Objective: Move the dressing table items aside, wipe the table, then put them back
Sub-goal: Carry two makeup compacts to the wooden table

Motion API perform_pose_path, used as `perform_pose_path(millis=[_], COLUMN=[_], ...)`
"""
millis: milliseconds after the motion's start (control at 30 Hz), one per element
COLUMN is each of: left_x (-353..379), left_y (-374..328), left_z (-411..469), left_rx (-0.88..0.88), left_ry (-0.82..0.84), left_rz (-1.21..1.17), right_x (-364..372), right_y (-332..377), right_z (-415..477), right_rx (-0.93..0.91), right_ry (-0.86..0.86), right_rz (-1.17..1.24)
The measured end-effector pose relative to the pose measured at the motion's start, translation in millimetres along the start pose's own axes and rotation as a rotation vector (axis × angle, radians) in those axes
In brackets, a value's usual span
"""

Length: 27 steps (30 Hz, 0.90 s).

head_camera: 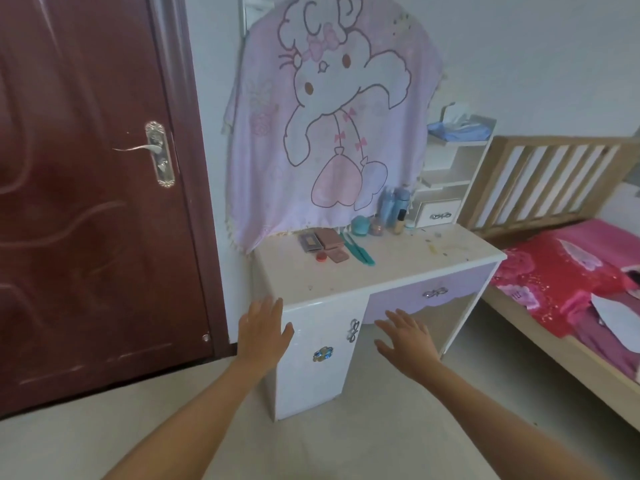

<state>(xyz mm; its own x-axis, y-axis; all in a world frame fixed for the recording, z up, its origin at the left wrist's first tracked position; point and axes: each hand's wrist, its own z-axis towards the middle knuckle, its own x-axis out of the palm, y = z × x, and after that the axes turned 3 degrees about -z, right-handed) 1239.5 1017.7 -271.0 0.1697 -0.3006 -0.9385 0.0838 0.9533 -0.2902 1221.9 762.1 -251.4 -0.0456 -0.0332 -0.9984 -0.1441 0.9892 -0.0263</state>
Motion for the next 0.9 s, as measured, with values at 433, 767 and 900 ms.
perform_pose_path(millis=[433,767,900], left_x=[46.8,91.7,104.4], left_y=[-74.2,-48.0,-20.5], left_z=[148.9,193.9,234.0], left_rx=[-0.17,-0.322,-0.352], left_ry=[0.029,0.159,0.169], left_rz=[0.037,0.065,0.057], right_x=[9.4,42.3,47.3], right_y=[-91.4,-77.0,-57.8], right_z=[164.6,258.3,304.2], right_rx=[-0.171,-0.32,-0.37], right_ry=[-0.03,0.079,0.075], right_rz=[0.083,0.117,0.13])
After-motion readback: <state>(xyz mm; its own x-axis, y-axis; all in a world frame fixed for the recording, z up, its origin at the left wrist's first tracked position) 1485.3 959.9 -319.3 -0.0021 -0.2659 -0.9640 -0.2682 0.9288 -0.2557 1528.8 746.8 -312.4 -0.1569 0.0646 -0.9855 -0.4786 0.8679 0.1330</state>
